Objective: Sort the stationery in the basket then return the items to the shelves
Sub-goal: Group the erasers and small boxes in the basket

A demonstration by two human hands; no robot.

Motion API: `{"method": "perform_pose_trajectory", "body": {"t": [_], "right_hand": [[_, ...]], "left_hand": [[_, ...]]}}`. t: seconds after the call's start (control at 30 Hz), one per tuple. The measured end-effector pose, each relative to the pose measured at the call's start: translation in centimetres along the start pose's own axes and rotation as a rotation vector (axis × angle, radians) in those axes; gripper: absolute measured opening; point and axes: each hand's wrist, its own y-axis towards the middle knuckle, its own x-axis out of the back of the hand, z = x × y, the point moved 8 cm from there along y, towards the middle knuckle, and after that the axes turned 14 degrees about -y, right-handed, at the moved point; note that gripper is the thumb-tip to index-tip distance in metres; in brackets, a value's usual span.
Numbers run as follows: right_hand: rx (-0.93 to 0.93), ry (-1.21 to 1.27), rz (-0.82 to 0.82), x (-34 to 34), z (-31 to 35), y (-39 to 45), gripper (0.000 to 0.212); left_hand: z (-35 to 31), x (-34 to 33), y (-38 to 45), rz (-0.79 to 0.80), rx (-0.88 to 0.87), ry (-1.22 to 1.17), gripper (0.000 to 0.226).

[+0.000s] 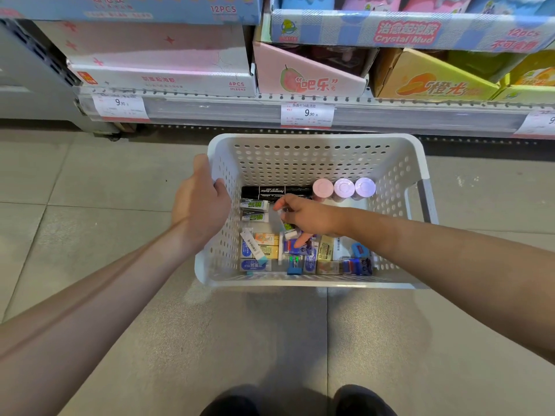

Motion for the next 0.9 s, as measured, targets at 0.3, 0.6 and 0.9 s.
{"method": "perform_pose_trajectory", "body": {"t": [0.3, 0.6, 0.9], "right_hand": [[-0.099, 0.244, -0.240, 0.3, 0.1, 2.2, 0.023], [-0.194, 0.156, -0.342, -0.3, 0.1, 3.8, 0.030], [-0.381, 0.136, -0.473, 0.0, -1.1, 4.1, 0.035]], "left_hand": [[-0.2, 0.1, -0.2, 0.016, 0.006, -0.019, 0.011], [-0.1, 0.0, 0.0, 0.022, -0.021, -0.021, 0.010], [-0.3, 0.2, -0.1, 0.021, -0.012, -0.014, 0.010]]}}
